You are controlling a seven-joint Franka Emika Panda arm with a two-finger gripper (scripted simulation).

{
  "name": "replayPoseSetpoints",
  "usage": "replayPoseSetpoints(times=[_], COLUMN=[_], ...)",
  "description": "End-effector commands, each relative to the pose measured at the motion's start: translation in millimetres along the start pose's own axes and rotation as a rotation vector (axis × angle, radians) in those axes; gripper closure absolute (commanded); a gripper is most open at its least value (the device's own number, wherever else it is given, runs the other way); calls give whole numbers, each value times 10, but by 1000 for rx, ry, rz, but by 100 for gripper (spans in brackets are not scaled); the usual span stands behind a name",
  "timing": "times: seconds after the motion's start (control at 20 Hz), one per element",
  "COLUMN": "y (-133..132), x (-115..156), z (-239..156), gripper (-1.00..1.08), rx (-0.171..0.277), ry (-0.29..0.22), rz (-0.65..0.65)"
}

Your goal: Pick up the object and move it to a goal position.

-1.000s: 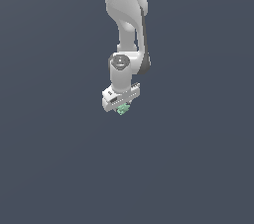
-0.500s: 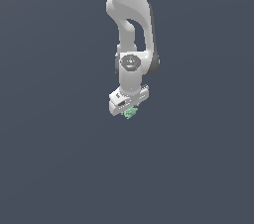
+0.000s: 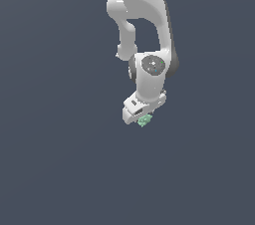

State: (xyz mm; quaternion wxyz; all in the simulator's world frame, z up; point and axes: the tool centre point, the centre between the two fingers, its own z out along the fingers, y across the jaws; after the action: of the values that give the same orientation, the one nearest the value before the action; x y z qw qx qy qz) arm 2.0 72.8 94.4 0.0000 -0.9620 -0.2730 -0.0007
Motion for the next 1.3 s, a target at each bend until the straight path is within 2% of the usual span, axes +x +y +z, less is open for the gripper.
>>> replayPoseSetpoints(times=[0.0,0.6,1.25], y=[-49,-228,-351], x=[194,962,1560], z=[-86,-410,-652], gripper=[108,108,108], rx=[0,0,0], ry=[0,-1,-1], rz=[1,1,2])
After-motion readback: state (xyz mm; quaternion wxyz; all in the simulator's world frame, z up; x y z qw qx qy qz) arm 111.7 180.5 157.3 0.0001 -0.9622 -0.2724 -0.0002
